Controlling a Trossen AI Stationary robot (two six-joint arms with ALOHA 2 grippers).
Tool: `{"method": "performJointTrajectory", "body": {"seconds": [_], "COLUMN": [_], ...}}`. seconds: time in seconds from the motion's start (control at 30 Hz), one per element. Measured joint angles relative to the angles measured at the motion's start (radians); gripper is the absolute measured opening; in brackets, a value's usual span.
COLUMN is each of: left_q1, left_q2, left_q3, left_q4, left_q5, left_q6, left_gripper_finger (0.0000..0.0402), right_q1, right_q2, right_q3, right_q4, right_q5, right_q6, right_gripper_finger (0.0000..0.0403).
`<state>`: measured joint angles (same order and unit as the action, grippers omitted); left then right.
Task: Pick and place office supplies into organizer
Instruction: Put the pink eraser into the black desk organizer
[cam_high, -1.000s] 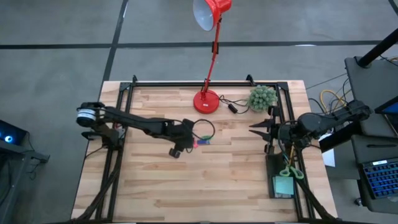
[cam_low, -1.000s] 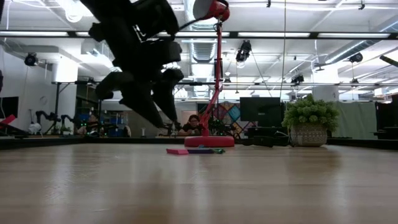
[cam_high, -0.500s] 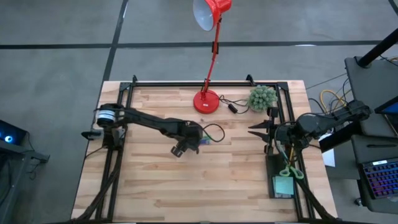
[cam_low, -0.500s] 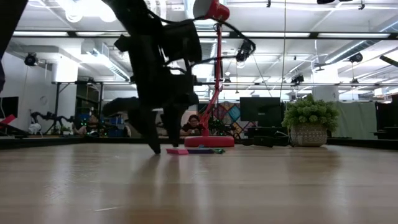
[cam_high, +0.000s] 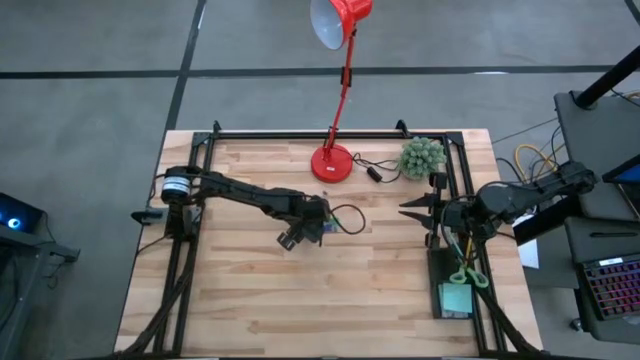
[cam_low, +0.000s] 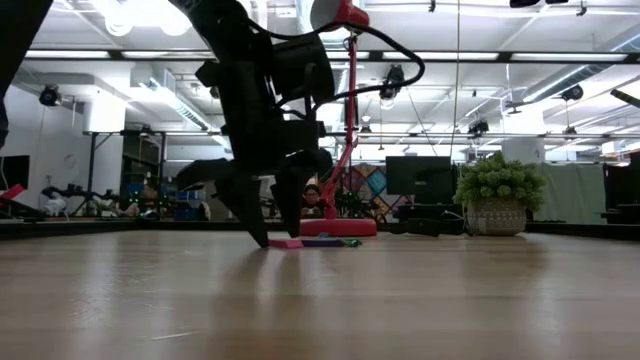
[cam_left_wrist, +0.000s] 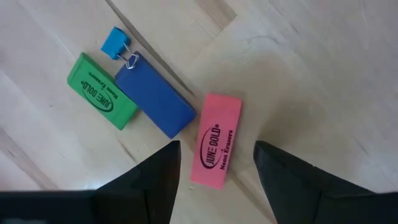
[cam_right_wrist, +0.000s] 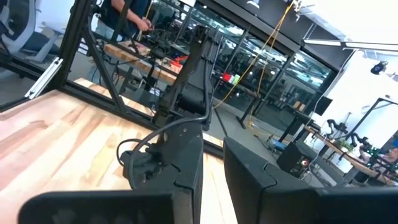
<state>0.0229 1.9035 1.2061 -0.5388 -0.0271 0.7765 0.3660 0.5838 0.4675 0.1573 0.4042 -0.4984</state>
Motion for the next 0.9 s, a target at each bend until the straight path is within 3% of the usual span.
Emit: {"method": "performJointTrajectory", "body": {"seconds": [0.17, 0.47, 0.73, 0.9], "left_q1": [0.015, 0.039, 0.037, 0.037], "left_q2": [0.022, 0.038, 0.039, 0.039], "left_q3": [0.005, 0.016, 0.015, 0.015], "left_q4": [-0.005, -0.033, -0.028, -0.029], "left_q5": [0.043, 0.145, 0.149, 0.149], "left_q6": [-0.017, -0.117, -0.266, -0.274], "left_gripper_finger": [0.0183, 0.0122, 0.0062, 0.0031], "right_q1": [0.000, 0.000, 0.000, 0.000], "right_q2": [0.000, 0.000, 0.000, 0.000], "right_q3": [0.000, 0.000, 0.000, 0.000], "right_q4": [-0.003, -0.005, -0.023, -0.024], "right_q5": [0.000, 0.000, 0.000, 0.000], "right_q6": [0.000, -0.003, -0.001, 0.000], "right_gripper_finger": [0.0054, 0.0054, 0.0054, 0.0054]}}
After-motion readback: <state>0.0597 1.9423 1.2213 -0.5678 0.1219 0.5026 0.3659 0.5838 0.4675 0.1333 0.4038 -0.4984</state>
